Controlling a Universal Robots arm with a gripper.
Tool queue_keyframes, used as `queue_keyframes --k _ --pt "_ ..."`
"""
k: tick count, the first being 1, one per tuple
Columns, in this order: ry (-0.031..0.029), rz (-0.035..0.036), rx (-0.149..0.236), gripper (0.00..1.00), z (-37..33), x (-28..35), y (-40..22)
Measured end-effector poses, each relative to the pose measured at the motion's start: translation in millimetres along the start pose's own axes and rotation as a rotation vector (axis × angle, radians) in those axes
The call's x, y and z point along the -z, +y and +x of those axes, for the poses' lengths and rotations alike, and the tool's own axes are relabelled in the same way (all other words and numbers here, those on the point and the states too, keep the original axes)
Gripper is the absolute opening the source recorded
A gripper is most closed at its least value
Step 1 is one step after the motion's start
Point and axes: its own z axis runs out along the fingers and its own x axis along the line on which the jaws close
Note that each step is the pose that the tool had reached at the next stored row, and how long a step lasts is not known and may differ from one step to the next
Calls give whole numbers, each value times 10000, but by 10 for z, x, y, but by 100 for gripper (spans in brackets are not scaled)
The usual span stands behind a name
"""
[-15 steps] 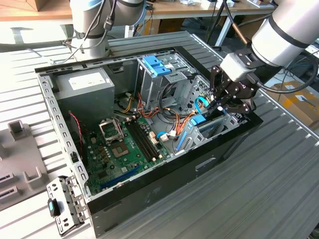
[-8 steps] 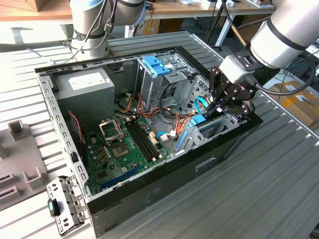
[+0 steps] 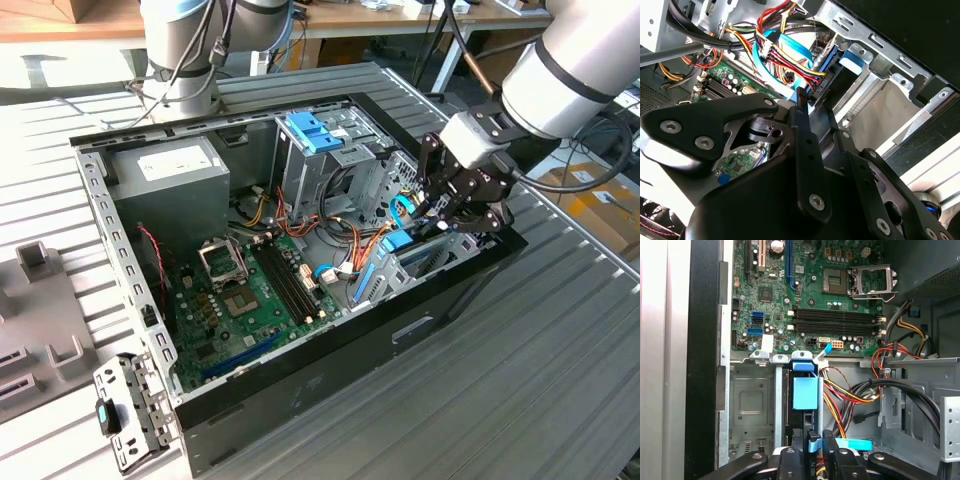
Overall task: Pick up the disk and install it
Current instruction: 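Insert the second disk wire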
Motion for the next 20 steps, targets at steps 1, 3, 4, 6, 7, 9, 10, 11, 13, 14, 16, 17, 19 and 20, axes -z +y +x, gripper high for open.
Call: queue_keyframes --k 1,3,4,6,7,9,10,11,13,14,16,17,19,20 --pt "0 0 0 30 0 0 0" --pt "1 0 0 30 -9 49 2" --pt "-1 0 1 30 -20 109 5" --pt "0 5 2 30 -36 193 9" --pt "2 6 2 30 -42 219 10" --pt "-4 7 2 30 -83 210 10" --pt "-2 6 2 22 -116 204 9" --pt "-3 6 2 15 -138 198 10" --pt "-3 6 2 11 -157 193 9" --pt "-8 5 2 11 -161 187 9" --pt "-13 -25 -4 11 -135 178 7" --pt "-15 -41 -6 11 -120 173 5" --pt "-15 -83 -14 11 -92 156 2" --pt "-16 -99 -18 11 -83 131 1"
